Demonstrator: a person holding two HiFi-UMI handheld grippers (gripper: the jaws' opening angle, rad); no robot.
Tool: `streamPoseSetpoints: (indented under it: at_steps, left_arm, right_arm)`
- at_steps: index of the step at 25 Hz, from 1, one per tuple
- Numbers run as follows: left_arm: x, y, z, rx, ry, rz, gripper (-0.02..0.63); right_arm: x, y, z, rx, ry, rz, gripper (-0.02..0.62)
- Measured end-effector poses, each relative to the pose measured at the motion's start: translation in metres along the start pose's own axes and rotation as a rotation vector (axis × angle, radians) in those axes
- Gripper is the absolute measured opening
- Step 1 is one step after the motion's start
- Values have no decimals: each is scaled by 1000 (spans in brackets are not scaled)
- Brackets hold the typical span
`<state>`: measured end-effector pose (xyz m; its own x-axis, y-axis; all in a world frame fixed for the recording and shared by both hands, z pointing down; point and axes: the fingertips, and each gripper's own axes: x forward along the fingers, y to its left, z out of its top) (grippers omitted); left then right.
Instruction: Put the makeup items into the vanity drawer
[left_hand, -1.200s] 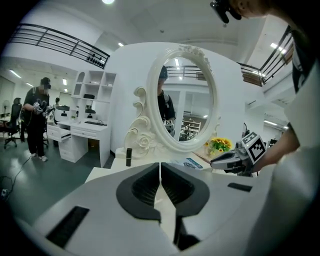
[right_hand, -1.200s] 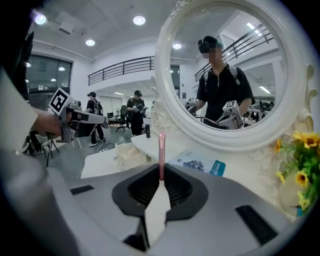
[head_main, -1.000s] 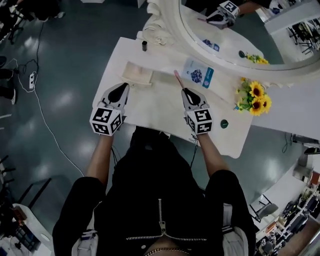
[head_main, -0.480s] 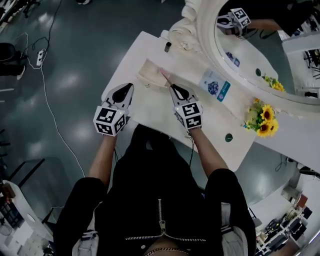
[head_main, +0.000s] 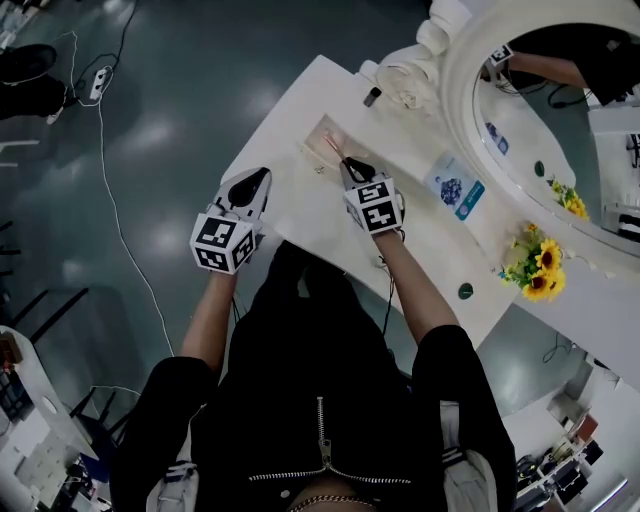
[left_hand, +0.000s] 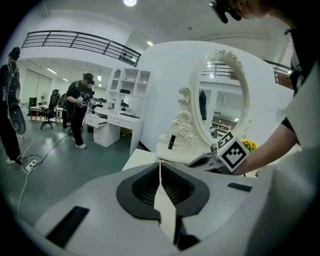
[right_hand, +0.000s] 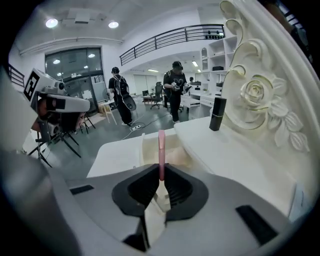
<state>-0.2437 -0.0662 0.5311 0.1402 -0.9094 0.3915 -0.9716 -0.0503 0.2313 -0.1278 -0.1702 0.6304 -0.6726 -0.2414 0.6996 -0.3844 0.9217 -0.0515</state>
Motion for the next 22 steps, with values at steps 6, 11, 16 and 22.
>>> streamPoseSetpoints:
  at_steps: [6,11,16,22]
  left_arm:
    - [-1,5,-3,-10,0,11,26]
    - [1,5,-1,-12,2,7,26]
    - [4,5,-2,-12,6,2,26]
    - [6,3,1,-3,8,-8,26]
  right_arm:
    - [11,1,4,20,32,12,38]
    - [15,-5,3,26,20,-2,41]
    - [16,-7,2,38,22,0,43]
    - [12,-9,2,53,9,-4,60]
